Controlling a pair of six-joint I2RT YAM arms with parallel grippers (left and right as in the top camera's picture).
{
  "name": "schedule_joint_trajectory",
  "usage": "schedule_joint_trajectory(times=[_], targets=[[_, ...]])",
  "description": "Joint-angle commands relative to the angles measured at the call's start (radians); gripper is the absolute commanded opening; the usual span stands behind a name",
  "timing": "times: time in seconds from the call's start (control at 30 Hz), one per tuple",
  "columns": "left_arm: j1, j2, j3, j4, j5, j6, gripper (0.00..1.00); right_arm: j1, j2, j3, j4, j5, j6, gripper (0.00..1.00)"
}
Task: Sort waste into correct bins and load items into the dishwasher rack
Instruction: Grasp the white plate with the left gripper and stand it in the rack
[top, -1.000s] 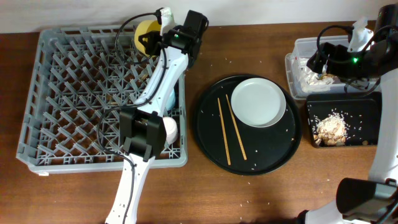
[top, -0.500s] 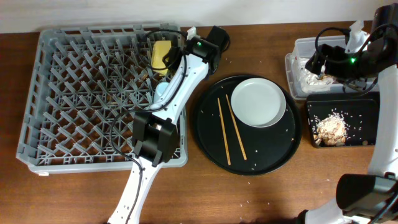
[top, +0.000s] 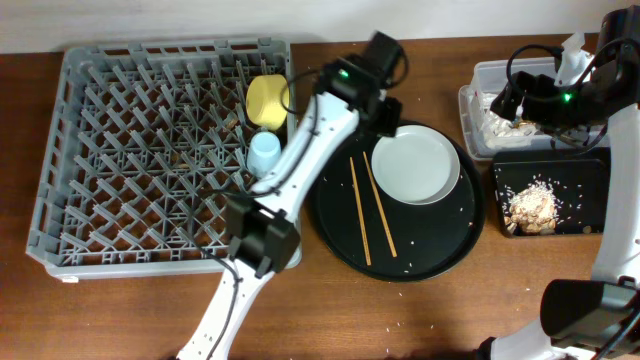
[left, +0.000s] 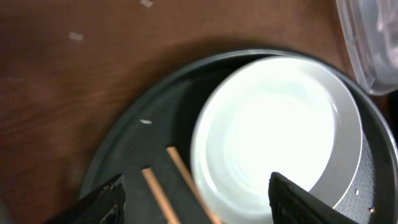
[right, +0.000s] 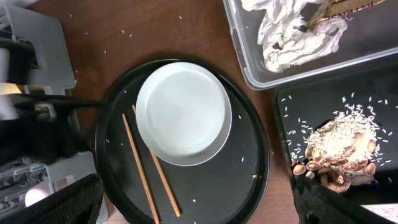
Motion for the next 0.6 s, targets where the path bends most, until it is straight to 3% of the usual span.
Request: schedule_joint_trajectory(times=[0.0, 0.3, 0.37, 0.5, 0.57], targets=[[-0.057, 0.078, 0.0, 0.025, 0.014, -0.013, 0.72, 0.005, 0.005, 0.006, -0.007, 0.009, -0.001, 0.98], [-0.07, 0.201, 0.0, 0.03, -0.012, -0.013, 0.62, 0.005, 0.005, 0.006, -0.007, 0.009, -0.001, 0.98], [-0.07, 0.201, 0.0, 0.029, -0.011, -0.013, 0.5, 0.005, 0.005, 0.006, -0.007, 0.009, -0.001, 0.99], [-0.07, 0.201, 0.0, 0.031, -0.012, -0.013, 0.05, 0.005, 0.005, 0.006, -0.007, 0.009, -0.001, 0.99], [-0.07, 0.201, 0.002, 0.029, -0.012, -0.013, 0.01, 0.005, 0.005, 0.006, -0.007, 0.009, -0.001, 0.98]])
